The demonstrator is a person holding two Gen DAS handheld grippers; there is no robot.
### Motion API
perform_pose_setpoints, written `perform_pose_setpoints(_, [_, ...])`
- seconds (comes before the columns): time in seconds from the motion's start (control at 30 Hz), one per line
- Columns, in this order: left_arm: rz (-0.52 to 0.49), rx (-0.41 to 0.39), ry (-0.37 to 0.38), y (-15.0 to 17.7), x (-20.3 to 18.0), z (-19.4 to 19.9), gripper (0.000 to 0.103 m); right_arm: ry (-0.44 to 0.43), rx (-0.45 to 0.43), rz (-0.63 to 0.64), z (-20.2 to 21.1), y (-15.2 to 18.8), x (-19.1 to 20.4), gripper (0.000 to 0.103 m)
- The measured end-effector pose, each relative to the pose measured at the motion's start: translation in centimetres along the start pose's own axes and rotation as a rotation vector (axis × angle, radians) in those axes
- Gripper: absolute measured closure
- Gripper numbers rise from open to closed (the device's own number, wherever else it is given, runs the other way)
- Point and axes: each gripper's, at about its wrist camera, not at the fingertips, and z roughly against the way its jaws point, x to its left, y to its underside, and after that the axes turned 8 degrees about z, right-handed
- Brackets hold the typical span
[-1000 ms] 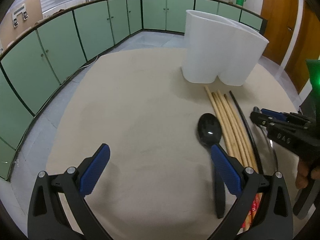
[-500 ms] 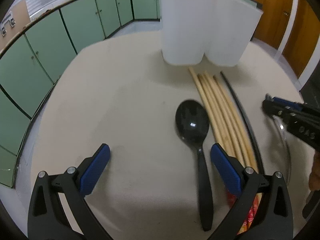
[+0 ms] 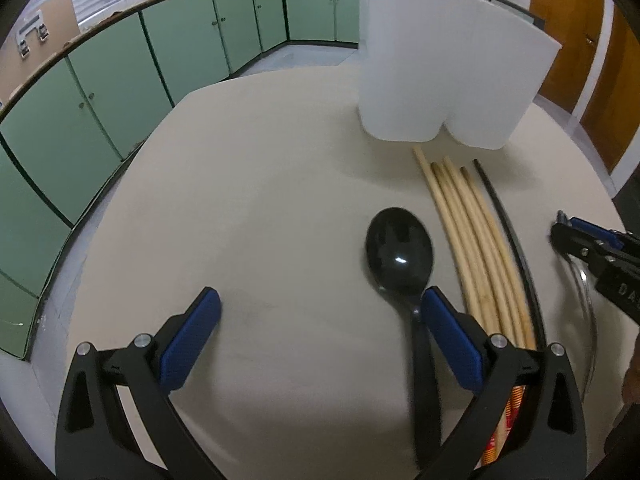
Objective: Organize utensils
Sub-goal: 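Close the left tool on the black plastic spoon while the right tool grasps the steel spoon, then lift both spoons over the white holder and open both tools to drop them in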
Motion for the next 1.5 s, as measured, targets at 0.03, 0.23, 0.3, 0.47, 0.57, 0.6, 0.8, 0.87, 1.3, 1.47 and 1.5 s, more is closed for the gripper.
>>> perform_pose_setpoints(0.03, [0.0, -0.002, 0.005, -0.2, -0.2, 0.0, 0.005, -0.001, 0.001, 0.001, 0.0, 0.0, 0.0, 0.075])
perform_pose_setpoints(0.23, [0.009, -0.002, -0.008, -1.5, -0.6, -0.4, 0.005, -0.002, 0.006, 0.011, -0.3, -0.3, -0.2, 0.075])
perform_pose_setpoints(0.3, [0.018, 0.009, 0.001, -1.9, -0.7, -0.8, 0.005, -0.003, 0.005, 0.015, -0.5, -0.3, -0.1, 0.075])
perform_pose_setpoints(0.47, [0.021, 0.027, 0.018, -2.5, -0.8, -1.4, 0.006, 0.002, 0.003, 0.022, -0.6, -0.1, 0.1, 0.074])
perform_pose_setpoints(0.57, [0.023, 0.034, 0.026, -2.5, -1.1, -1.7, 0.021, 0.002, 0.005, 0.021, -0.6, -0.1, 0.2, 0.074])
perform_pose_setpoints(0.6, [0.018, 0.03, 0.026, -2.4, -0.8, -1.5, 0.023, 0.001, 0.005, 0.021, -0.5, -0.1, 0.3, 0.074])
perform_pose_setpoints(0.8, [-0.001, 0.03, 0.083, -1.9, -1.6, -0.6, 0.056, -0.002, 0.014, 0.027, -0.5, -0.3, 0.4, 0.075])
perform_pose_setpoints(0.87, [-0.006, 0.029, 0.108, -1.7, -1.8, -0.3, 0.068, -0.008, 0.012, 0.021, -0.4, -0.4, 0.3, 0.075])
perform_pose_setpoints(1.3, [-0.014, -0.264, 0.213, 1.7, -1.6, 7.5, 0.069, -0.061, -0.218, 0.044, 5.7, 0.4, -0.7, 0.075])
perform_pose_setpoints(1.47, [-0.025, -0.391, 0.235, -0.3, -1.0, 9.8, 0.069, -0.078, -0.313, 0.052, 8.7, -0.2, -0.9, 0.075])
perform_pose_setpoints(1.5, [-0.034, -0.407, 0.229, -0.5, -1.4, 9.7, 0.069, -0.078, -0.336, 0.057, 9.4, -0.5, -1.2, 0.075])
